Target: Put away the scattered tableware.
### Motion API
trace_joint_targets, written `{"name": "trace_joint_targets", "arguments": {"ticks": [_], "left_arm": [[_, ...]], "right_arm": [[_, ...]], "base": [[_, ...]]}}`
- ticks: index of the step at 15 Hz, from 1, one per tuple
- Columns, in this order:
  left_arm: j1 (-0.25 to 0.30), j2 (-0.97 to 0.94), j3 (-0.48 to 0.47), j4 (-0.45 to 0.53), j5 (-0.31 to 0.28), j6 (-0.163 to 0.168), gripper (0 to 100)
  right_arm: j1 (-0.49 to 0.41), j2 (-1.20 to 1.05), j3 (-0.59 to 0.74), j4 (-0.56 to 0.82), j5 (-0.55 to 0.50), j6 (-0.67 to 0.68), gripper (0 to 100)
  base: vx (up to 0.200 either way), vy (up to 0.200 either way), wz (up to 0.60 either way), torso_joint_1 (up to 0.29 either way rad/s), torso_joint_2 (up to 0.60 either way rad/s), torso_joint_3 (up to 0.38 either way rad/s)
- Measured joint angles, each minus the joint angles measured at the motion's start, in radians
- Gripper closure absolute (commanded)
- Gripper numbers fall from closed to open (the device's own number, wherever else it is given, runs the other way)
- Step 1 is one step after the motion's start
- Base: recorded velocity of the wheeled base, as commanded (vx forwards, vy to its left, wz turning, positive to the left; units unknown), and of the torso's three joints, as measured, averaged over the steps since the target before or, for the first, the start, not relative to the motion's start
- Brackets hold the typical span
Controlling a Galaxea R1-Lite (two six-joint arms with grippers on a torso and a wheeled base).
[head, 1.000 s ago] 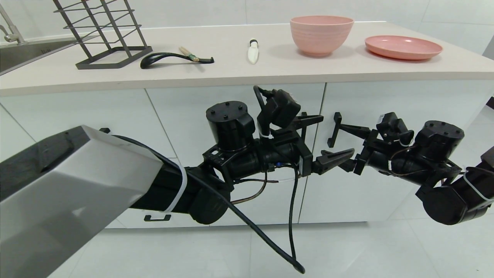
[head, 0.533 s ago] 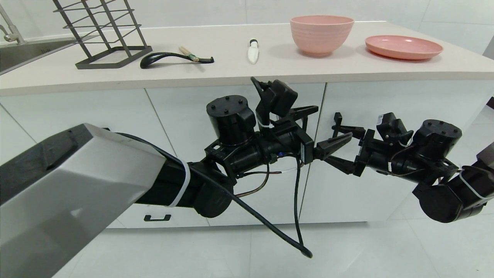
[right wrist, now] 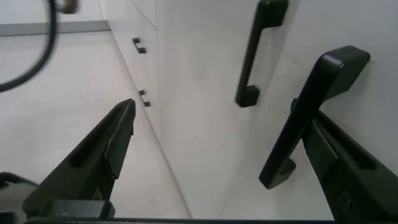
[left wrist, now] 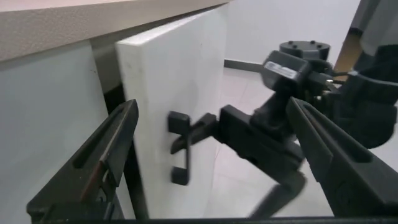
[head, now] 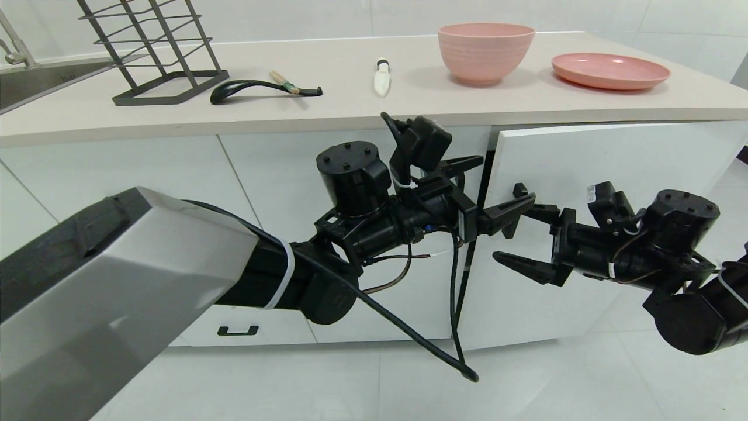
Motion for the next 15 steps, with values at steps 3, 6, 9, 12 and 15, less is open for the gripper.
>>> {"name": "trace_joint_targets", "arguments": {"ticks": [3,6,9,12,15], "left_arm": [[-0.008,0.03,-0.063,-0.02,-0.003,0.004,0],[-0.055,0.062,-0.12,-0.033,-0.036,0.003,0],[-0.126,0.079,-0.126,-0.036,-0.052,0.002,0],[-0.172,0.087,-0.103,-0.057,-0.057,0.0,0],[-0.199,0.083,-0.066,-0.07,-0.054,-0.002,0]], "right_arm": [[0.001,-0.1,0.13,0.011,0.014,-0.001,0],[0.001,-0.21,0.267,0.019,0.023,-0.005,0],[0.001,-0.276,0.336,0.026,0.023,-0.021,0],[-0.028,-0.297,0.371,0.021,0.037,-0.039,0],[-0.089,-0.305,0.39,0.016,0.056,-0.043,0]], "base": [[0.0,0.0,0.0,0.0,0.0,0.0],[0.0,0.0,0.0,0.0,0.0,0.0],[0.0,0.0,0.0,0.0,0.0,0.0],[0.0,0.0,0.0,0.0,0.0,0.0],[0.0,0.0,0.0,0.0,0.0,0.0]]}}
